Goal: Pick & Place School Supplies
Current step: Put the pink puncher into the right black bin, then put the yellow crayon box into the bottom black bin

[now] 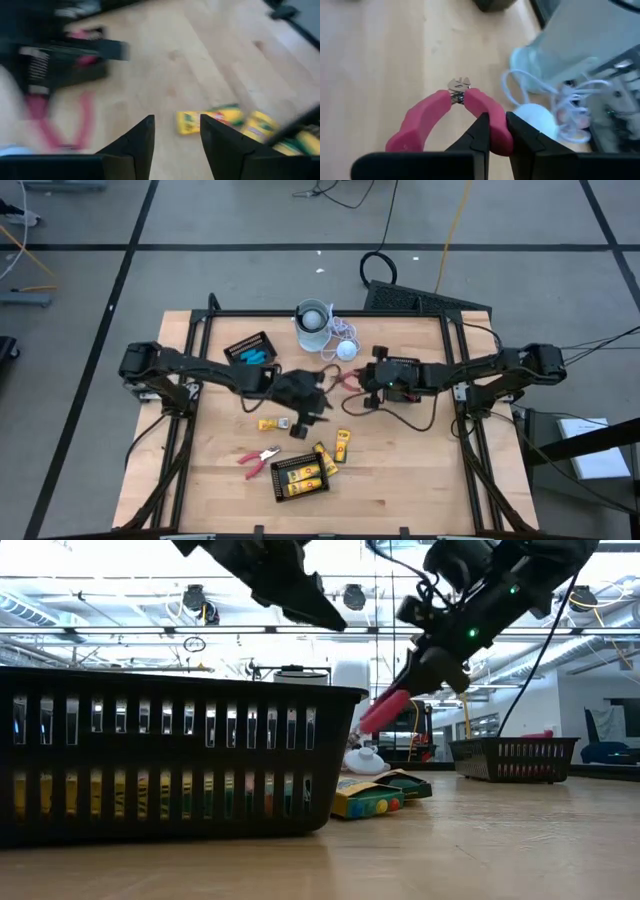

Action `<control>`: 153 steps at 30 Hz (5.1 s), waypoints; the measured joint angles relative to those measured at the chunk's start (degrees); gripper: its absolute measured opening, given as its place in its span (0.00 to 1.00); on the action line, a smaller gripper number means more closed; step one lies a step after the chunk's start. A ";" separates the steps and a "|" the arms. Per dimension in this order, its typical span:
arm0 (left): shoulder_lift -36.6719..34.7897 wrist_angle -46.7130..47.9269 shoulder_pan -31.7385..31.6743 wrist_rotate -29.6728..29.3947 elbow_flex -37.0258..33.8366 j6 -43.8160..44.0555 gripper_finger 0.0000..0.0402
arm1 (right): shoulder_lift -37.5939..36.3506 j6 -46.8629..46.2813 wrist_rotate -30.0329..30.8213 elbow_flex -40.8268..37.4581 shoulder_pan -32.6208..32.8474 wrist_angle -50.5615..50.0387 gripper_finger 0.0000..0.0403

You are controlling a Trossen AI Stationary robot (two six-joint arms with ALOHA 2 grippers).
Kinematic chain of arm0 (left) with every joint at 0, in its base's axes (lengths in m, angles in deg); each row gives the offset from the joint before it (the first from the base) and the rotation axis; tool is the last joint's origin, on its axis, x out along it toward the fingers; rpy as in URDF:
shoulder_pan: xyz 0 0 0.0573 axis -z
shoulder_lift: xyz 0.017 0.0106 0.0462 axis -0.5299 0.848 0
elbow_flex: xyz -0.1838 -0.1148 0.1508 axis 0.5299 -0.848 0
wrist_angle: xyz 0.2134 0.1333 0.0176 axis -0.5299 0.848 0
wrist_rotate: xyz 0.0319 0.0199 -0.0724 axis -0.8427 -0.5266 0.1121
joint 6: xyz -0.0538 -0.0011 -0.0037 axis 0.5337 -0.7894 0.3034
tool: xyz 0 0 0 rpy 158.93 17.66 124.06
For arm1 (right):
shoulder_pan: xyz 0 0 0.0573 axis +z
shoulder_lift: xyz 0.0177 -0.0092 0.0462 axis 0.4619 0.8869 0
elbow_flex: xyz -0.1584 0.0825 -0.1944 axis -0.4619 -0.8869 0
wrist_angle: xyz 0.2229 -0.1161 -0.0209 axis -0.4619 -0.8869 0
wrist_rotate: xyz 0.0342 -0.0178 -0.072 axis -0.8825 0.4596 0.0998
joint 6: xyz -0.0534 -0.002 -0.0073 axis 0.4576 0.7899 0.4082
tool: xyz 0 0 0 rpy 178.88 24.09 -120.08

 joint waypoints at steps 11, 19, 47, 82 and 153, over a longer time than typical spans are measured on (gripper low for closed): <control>-11.81 -8.16 0.74 -5.59 -16.10 5.43 0.42 | -8.08 -2.36 8.01 -0.07 -0.15 -6.87 0.08; -16.38 -19.85 0.72 -6.97 -29.11 10.91 0.42 | -21.05 -13.51 20.82 -0.06 4.53 -26.79 0.08; -16.51 -24.66 0.76 -8.24 -33.14 11.63 0.42 | -24.02 -53.92 21.60 0.52 15.00 -63.88 0.08; -16.49 -23.19 0.76 -8.90 -33.12 10.47 0.42 | -22.33 -32.36 -1.29 -0.62 11.75 -31.82 0.59; -16.46 -24.90 13.81 -23.56 -39.35 21.53 0.42 | 23.81 -13.12 -0.89 15.34 34.05 -2.23 0.64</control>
